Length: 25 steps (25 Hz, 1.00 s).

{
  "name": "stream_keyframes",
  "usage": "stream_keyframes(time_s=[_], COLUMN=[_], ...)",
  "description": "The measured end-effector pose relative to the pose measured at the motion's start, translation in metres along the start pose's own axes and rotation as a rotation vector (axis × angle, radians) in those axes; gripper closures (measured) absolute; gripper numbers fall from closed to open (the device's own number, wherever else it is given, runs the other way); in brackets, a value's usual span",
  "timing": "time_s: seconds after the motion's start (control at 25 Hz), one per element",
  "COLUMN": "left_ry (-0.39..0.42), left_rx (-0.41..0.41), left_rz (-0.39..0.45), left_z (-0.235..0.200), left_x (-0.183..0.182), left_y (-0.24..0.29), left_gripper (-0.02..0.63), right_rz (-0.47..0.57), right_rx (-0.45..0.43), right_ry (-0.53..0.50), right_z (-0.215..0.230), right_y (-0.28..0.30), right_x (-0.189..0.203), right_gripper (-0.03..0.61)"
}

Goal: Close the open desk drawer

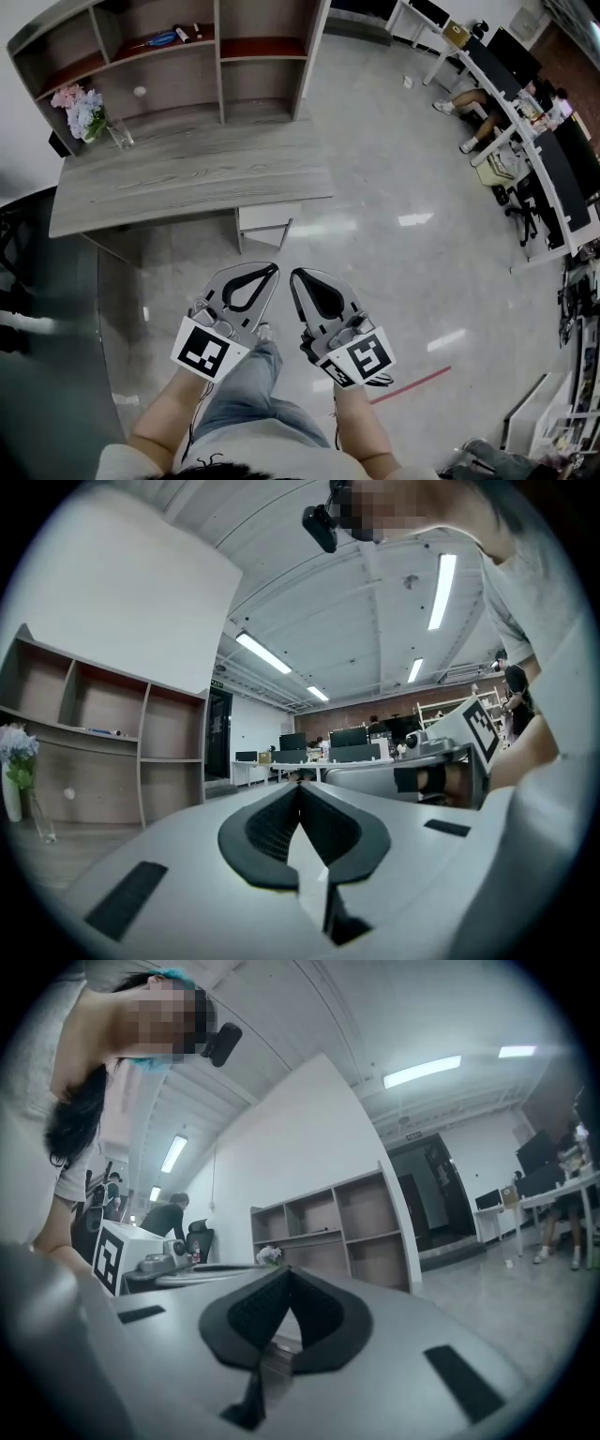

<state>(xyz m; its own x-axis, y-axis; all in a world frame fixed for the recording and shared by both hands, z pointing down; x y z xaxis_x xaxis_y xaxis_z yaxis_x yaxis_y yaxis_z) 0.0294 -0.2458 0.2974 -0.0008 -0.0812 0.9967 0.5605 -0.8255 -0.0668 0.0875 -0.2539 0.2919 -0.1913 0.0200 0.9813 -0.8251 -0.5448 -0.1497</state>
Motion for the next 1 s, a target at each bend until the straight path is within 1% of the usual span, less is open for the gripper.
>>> stream_keyframes(time_s=[0.2, 0.52, 0.64, 0.84, 1.0], left_ry=[0.015, 0.035, 0.035, 0.062, 0.051], left_rx=[0.002, 0.01, 0.008, 0.01, 0.002], left_rz=[0.026, 0.069, 0.074, 0.079, 0.077], left_z=[0.011, 0.031, 0.034, 0.036, 0.039], left_x=[-0.016, -0.039, -0.045, -0.05, -0.053], left_y=[-0.014, -0.03, -0.038, -0.047, -0.054], left_gripper=[0.604, 0.604, 0.604, 0.604, 0.604], right_rz=[0.006, 0.004, 0.008, 0.008, 0.011], right_rx=[-0.015, -0.021, -0.027, -0.03, -0.031], right_ry=[-0.031, -0.07, -0.076, -0.084, -0.086], right_z=[-0.023, -0.046, -0.055, -0.064, -0.07], right_y=[-0.004, -0.019, -0.02, -0.022, -0.025], right_x=[-0.015, -0.033, -0.036, -0.037, -0.039], right_gripper=[0.571, 0.571, 0.571, 0.571, 0.571])
Point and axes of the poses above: the fingertips, and each gripper's own axes: y forward along the fingers, z to its right, x out of its underside, the point moved 2 cm from there along -y, backward along the fingers, and after that the axes turned 5 degrees about z, right-handed, at the moved point
